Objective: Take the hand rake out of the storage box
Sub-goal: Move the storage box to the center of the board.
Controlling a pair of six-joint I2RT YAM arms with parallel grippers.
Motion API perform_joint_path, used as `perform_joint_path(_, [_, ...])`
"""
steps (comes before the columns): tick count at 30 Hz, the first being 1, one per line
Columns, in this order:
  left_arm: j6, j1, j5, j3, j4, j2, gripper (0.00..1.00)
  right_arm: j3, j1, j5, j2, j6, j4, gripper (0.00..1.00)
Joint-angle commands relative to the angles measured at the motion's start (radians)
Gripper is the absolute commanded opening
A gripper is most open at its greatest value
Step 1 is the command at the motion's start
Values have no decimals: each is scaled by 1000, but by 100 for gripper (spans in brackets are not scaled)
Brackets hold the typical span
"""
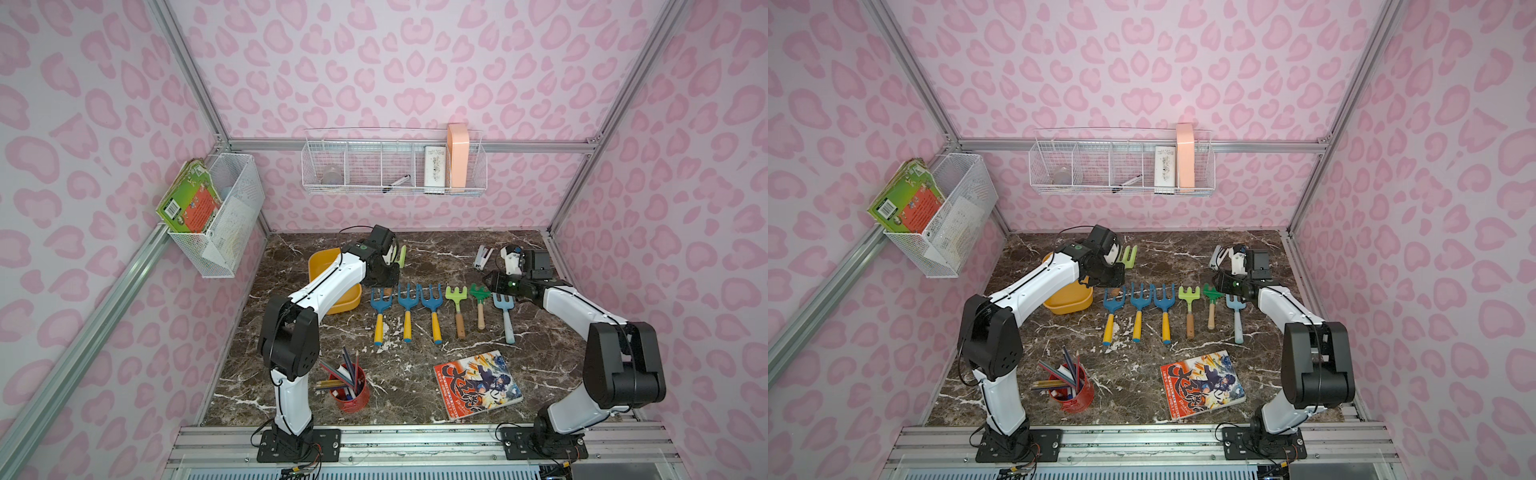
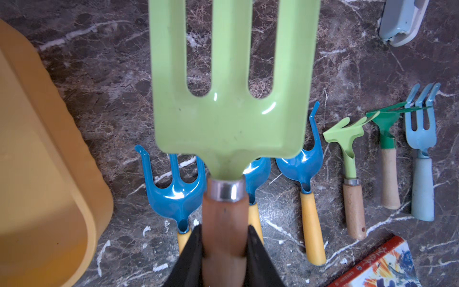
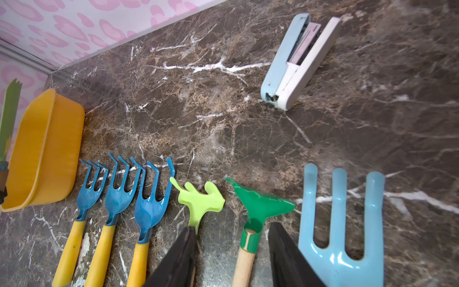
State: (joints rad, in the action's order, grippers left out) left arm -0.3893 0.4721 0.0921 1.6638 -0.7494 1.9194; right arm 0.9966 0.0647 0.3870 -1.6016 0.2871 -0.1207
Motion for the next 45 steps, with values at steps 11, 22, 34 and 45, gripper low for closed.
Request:
perform_joint_path(11, [-38, -27, -46, -118, 18, 28, 9, 8, 1, 21, -17, -6, 18, 49])
perform_joint_path(22, [-13, -137, -66, -303, 38, -58, 9, -2, 9, 26, -25, -4, 34, 49])
perform_joint_path(34, [33, -183, -78, -353, -48, -83, 9, -9, 17, 23, -23, -1, 42, 49])
perform_joint_path(45, [13, -134, -85, -391, -39, -49, 8, -5, 15, 15, -1, -3, 35, 49])
